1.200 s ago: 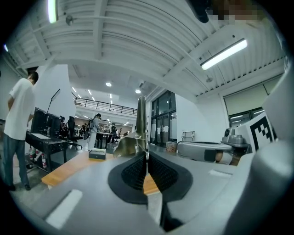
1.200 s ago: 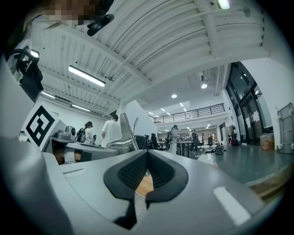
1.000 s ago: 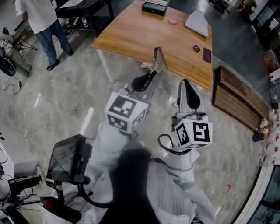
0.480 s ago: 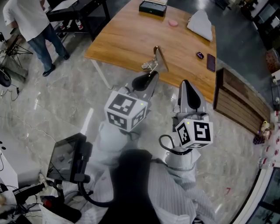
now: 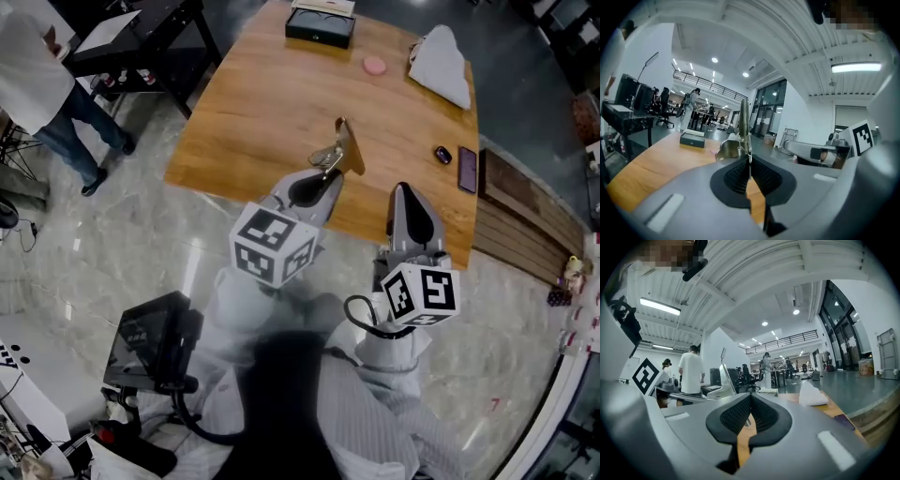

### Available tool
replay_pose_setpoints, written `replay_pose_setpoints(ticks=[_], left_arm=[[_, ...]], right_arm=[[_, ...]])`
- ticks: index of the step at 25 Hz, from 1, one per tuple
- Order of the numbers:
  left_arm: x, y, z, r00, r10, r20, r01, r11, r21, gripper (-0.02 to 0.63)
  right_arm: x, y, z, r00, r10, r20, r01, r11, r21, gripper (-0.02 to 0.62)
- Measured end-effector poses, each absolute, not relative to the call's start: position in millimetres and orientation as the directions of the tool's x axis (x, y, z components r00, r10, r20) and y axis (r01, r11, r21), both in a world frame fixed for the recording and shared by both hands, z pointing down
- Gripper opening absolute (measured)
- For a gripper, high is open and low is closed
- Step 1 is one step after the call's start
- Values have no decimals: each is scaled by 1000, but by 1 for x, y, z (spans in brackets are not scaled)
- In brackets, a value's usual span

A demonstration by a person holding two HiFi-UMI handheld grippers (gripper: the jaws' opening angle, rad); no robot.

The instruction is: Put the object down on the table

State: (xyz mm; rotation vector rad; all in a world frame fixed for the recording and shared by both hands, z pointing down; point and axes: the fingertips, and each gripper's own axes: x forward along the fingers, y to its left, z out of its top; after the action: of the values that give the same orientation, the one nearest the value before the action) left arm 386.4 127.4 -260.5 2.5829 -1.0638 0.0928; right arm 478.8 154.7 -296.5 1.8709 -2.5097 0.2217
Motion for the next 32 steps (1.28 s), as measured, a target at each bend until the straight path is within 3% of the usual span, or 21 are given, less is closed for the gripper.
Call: replay_pose_setpoints(ticks=[8, 17, 23, 32], left_arm=[[396, 37, -210, 774, -567, 283, -629, -633, 452, 2], [427, -39, -146, 827, -311, 468, -551, -613, 566, 2], [445, -61, -86, 854, -61, 517, -474, -502, 723, 2], [449, -74, 6, 838, 256, 482, -421, -258, 869, 2]], right_arm=[[495, 74, -259, -283, -943, 173, -955, 262, -137, 14], [522, 14, -210, -355, -887, 295, -930, 303, -208, 14], [531, -8, -184, -373, -852, 368, -924, 305, -230, 14], [528, -19, -141, -344, -816, 464, -932, 234, -277, 14]])
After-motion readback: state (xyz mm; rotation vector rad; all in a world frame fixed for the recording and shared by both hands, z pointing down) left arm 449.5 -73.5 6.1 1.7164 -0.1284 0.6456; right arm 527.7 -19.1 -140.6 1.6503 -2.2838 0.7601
